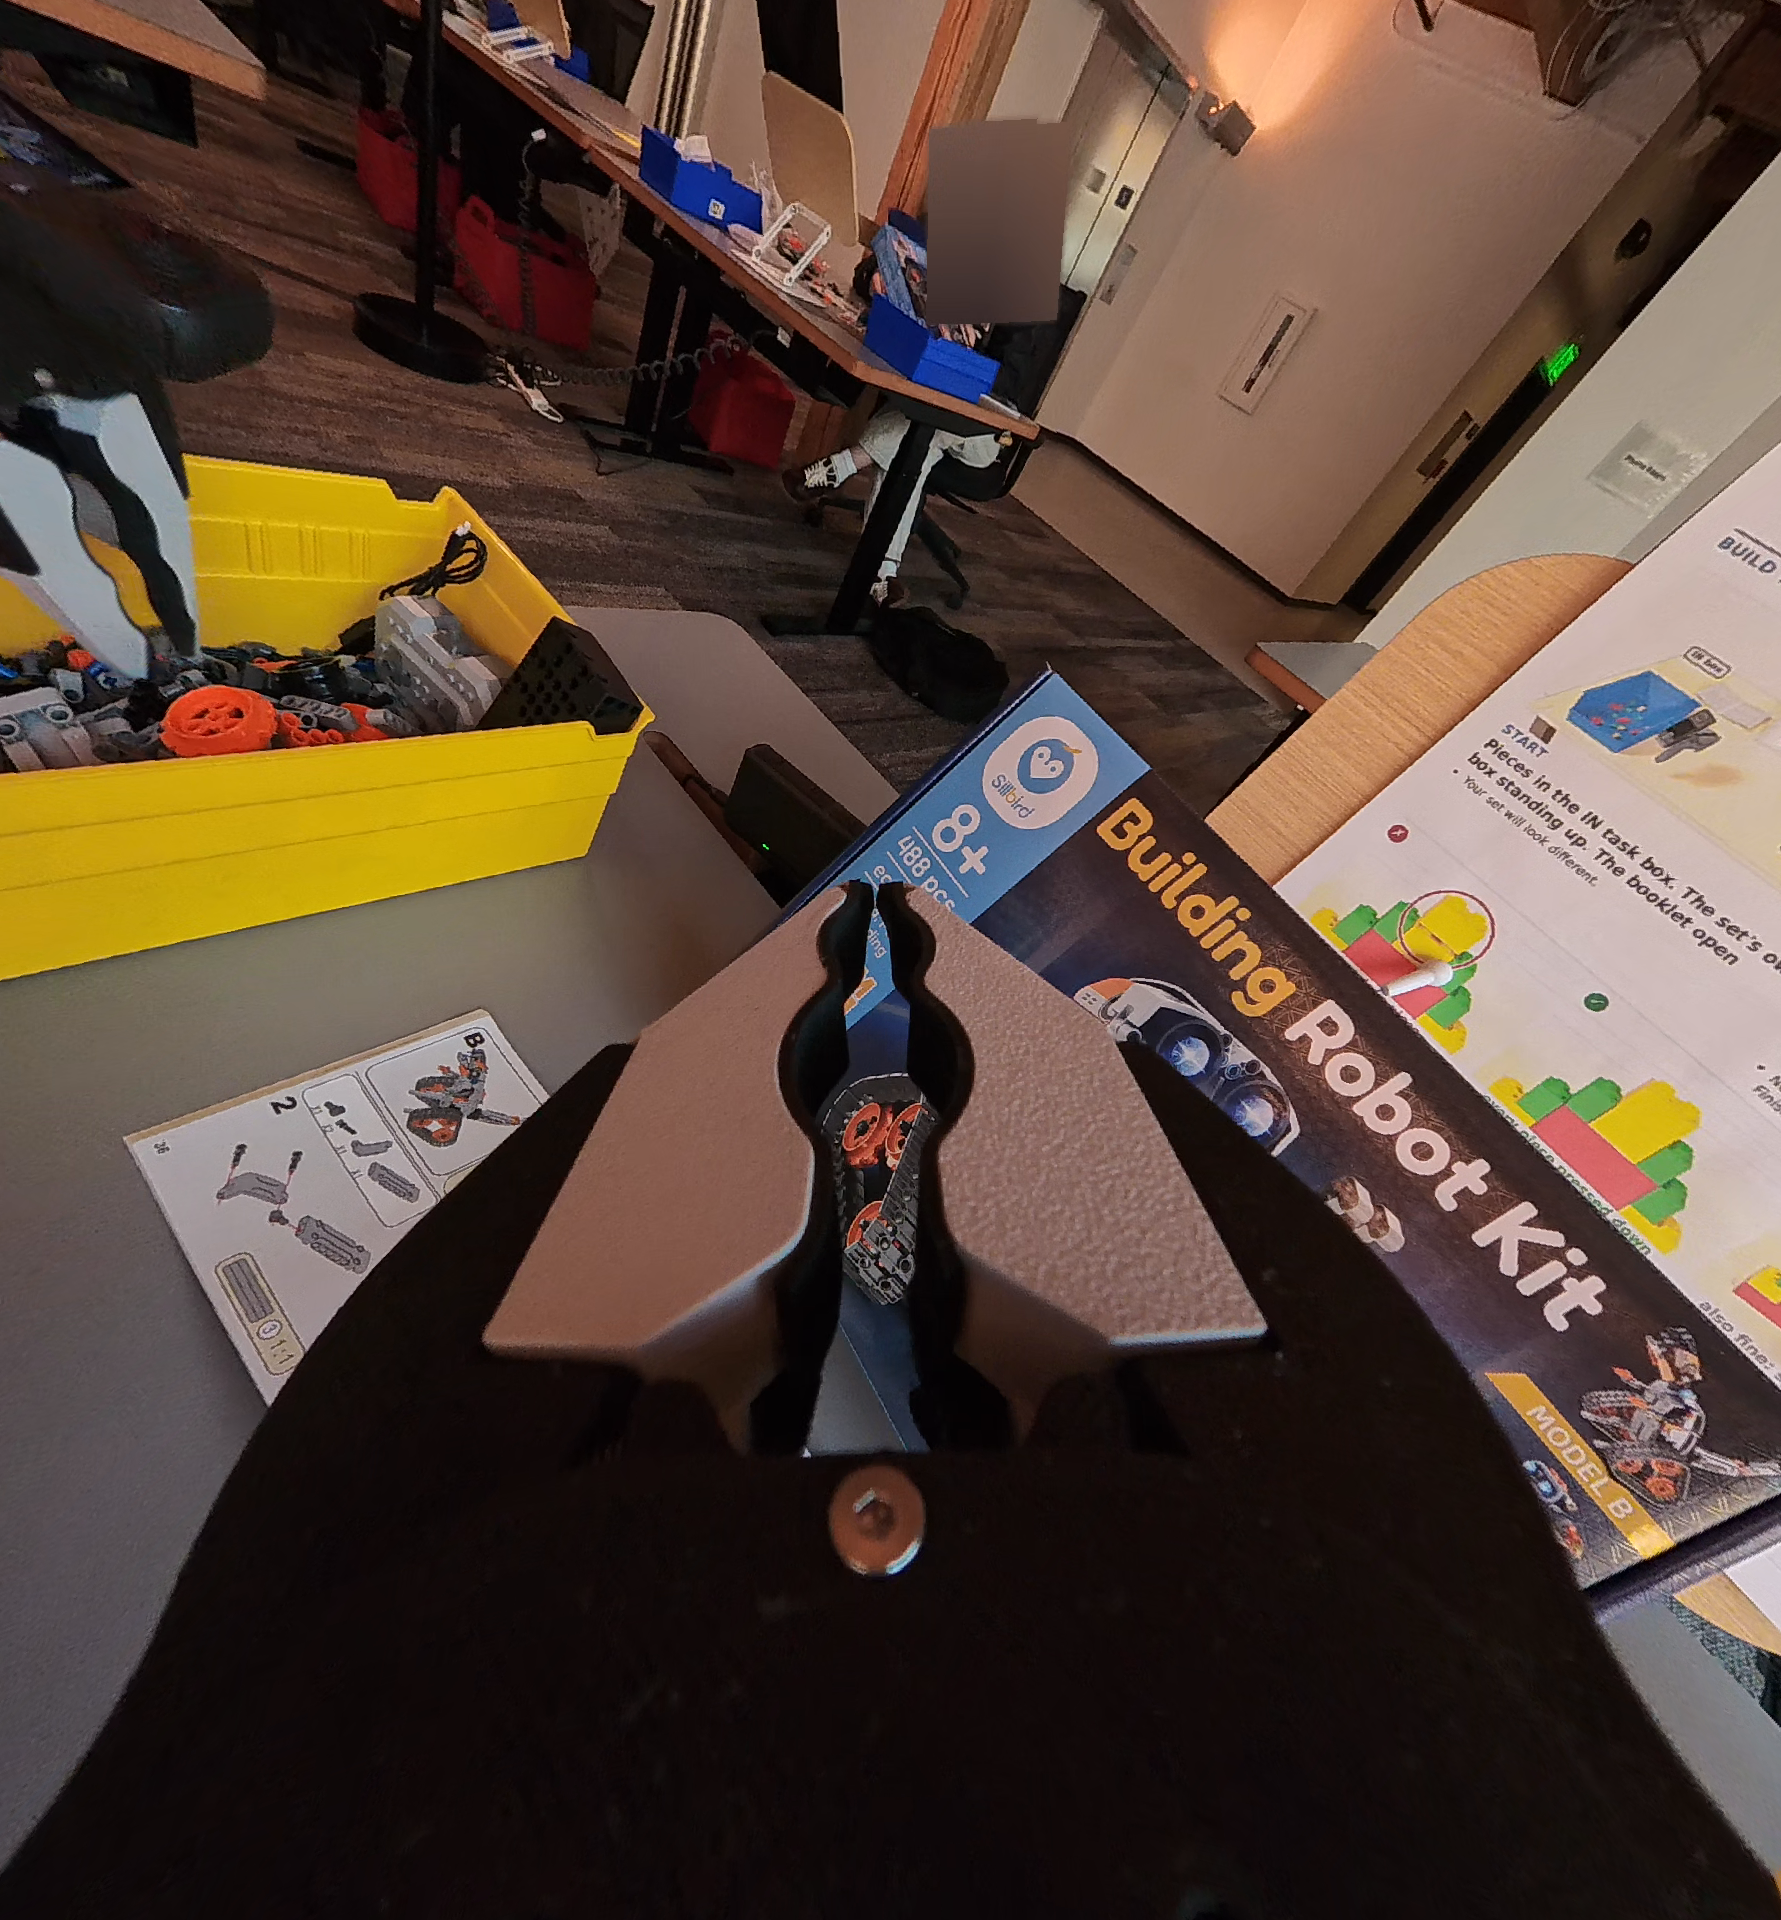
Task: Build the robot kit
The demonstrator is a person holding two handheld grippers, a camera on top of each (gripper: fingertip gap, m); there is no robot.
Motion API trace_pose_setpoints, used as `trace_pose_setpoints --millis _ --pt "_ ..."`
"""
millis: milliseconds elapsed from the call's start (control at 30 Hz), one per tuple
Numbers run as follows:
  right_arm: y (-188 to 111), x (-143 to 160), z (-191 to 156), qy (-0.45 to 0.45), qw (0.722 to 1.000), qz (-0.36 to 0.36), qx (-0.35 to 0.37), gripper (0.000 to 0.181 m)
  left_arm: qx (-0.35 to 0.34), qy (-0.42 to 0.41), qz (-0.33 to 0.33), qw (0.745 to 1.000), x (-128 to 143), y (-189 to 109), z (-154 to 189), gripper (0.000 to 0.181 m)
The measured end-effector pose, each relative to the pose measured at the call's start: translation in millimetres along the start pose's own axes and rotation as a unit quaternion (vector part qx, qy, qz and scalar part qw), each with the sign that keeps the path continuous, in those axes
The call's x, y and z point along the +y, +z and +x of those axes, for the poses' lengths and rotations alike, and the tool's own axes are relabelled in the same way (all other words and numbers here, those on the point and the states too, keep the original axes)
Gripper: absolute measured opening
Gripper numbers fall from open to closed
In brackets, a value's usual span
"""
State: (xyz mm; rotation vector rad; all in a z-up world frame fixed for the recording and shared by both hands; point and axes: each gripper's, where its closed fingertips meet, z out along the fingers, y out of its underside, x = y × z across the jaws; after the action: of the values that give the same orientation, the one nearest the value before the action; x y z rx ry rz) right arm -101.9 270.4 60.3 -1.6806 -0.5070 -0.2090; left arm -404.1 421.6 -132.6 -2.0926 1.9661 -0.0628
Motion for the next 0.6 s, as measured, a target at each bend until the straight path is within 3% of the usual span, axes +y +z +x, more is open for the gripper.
trace_pose_setpoints --millis 400,600 --pt "-0.1 0.7 -1.1 0.000 1.000 -0.002 -0.004 0.003 -0.006 0.050 -0.003 0.999 -0.4 17.3 0.3 0.014" --pt "-0.9 0.3 -0.6 0.002 1.000 -0.001 -0.004 0.003 -0.016 0.055 -0.020 0.998 5.8 10.8 0.6 0.004"
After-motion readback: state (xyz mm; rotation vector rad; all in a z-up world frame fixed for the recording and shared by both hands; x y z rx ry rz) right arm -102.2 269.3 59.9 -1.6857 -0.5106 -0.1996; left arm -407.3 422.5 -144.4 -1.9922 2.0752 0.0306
